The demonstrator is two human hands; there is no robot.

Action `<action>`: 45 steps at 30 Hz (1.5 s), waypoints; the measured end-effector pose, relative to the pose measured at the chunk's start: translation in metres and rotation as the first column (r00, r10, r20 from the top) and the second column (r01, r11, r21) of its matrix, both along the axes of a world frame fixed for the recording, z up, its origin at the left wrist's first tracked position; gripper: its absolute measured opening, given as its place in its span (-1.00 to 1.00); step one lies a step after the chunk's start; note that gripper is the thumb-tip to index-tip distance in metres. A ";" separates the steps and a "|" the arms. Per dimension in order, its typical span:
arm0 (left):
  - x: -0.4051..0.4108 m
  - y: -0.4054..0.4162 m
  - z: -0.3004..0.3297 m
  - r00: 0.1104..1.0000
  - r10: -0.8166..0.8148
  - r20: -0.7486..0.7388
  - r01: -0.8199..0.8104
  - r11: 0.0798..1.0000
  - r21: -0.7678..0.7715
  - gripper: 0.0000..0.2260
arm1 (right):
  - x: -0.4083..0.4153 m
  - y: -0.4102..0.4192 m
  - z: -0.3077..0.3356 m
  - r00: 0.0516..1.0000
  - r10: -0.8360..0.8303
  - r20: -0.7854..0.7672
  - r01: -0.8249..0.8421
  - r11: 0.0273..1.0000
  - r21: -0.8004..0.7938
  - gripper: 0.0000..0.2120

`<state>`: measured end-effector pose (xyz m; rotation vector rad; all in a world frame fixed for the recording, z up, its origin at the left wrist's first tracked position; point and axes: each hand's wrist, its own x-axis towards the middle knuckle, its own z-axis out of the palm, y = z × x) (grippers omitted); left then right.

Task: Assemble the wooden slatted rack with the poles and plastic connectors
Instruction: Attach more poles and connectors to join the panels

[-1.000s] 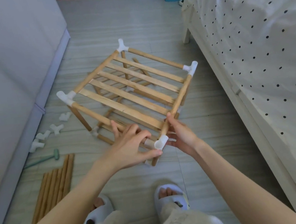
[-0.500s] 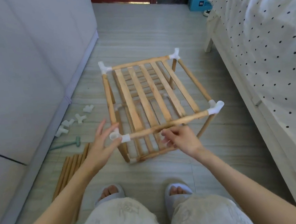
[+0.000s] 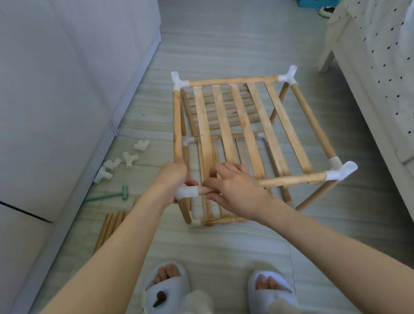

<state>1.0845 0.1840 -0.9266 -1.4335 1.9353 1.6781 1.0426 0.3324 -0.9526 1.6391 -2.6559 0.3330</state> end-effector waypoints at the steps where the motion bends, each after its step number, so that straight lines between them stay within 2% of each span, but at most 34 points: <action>1: -0.001 0.001 -0.003 1.000 -0.003 -0.009 0.003 1.000 -0.030 -0.63 | -0.001 0.000 -0.003 1.000 -0.014 0.010 0.015 1.000 -0.026 -0.79; 6: -0.001 0.002 -0.018 0.999 -0.019 -0.033 0.013 0.988 -0.157 -0.59 | 0.000 -0.001 -0.016 0.996 -0.018 -0.088 0.010 0.996 -0.091 -0.82; 9: -0.002 0.002 -0.018 0.998 -0.060 -0.025 0.053 0.974 -0.220 -0.55 | -0.002 -0.002 -0.018 0.994 0.013 -0.109 -0.023 0.995 -0.095 -0.87; 12: 0.002 -0.006 -0.017 0.996 -0.089 0.010 0.089 0.967 -0.241 -0.55 | 0.001 -0.002 -0.018 0.997 -0.022 -0.070 0.017 0.998 -0.065 -0.88; 13: 0.003 -0.010 -0.017 0.995 -0.102 0.018 0.103 0.967 -0.235 -0.56 | 0.002 -0.002 -0.017 0.998 -0.034 -0.052 0.031 0.998 -0.049 -0.85; 15: 0.004 -0.017 -0.018 0.993 -0.116 0.023 0.118 0.970 -0.211 -0.58 | 0.002 -0.001 -0.013 0.999 -0.046 0.006 0.046 0.999 -0.021 -0.66; 17: 0.005 -0.018 -0.018 0.992 -0.125 0.022 0.126 0.968 -0.218 -0.57 | 0.000 0.002 -0.011 0.999 -0.040 0.018 0.041 0.999 -0.023 -0.60; 27: 0.002 -0.016 -0.025 0.997 -0.079 0.023 0.082 0.946 -0.312 -0.52 | -0.014 0.010 -0.001 1.000 0.022 0.013 -0.021 0.998 -0.055 -0.73; 29: -0.001 -0.014 -0.025 0.998 -0.061 0.033 0.068 0.948 -0.311 -0.50 | -0.017 0.011 0.002 0.995 0.054 0.080 -0.052 0.998 -0.025 -0.73; 32: -0.004 -0.011 -0.026 0.999 -0.040 0.024 0.045 0.954 -0.297 -0.51 | -0.017 0.011 0.000 0.994 0.068 0.085 -0.060 0.994 -0.088 -0.63; 35: -0.005 -0.010 -0.026 0.999 0.024 -0.026 -0.030 0.963 -0.269 -0.54 | -0.015 0.011 -0.001 0.992 0.070 0.110 -0.059 0.994 -0.093 -0.62; 39: -0.004 -0.008 -0.024 0.995 0.066 -0.073 -0.082 0.967 -0.242 -0.60 | -0.009 0.010 -0.001 0.996 0.045 0.079 -0.035 0.992 -0.119 -0.63; 42: -0.005 -0.007 -0.020 0.987 0.107 -0.120 -0.125 0.980 -0.155 -0.62 | -0.005 0.012 -0.004 0.999 0.004 0.034 0.001 0.989 -0.146 -0.66; 45: -0.001 -0.007 -0.017 0.961 0.130 -0.246 -0.160 0.981 -0.108 -0.70 | -0.002 0.014 -0.007 0.999 -0.043 0.025 0.046 0.989 -0.142 -0.68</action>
